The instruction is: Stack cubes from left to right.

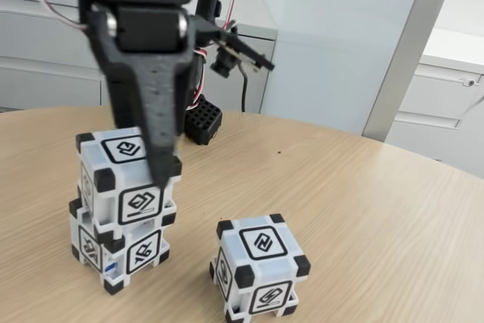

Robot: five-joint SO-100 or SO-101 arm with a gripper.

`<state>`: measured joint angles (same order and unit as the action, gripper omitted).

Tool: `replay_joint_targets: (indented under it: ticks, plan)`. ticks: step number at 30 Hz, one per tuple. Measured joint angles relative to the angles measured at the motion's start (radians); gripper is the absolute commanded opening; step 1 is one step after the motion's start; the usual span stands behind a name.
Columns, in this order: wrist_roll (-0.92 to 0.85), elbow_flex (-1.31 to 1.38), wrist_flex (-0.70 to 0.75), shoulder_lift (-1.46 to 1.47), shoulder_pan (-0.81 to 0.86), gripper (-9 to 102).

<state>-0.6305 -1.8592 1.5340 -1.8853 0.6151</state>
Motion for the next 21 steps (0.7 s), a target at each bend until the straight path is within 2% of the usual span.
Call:
replay_joint_targets:
  ticks: [10, 18, 21]
  plan:
    - [0.021, 0.000, 0.052, -0.015, -0.023, 37]
    - [0.051, 0.000, 0.052, -0.249, -0.026, 38]
    - [0.051, 0.000, 0.052, -0.305, -0.104, 36]
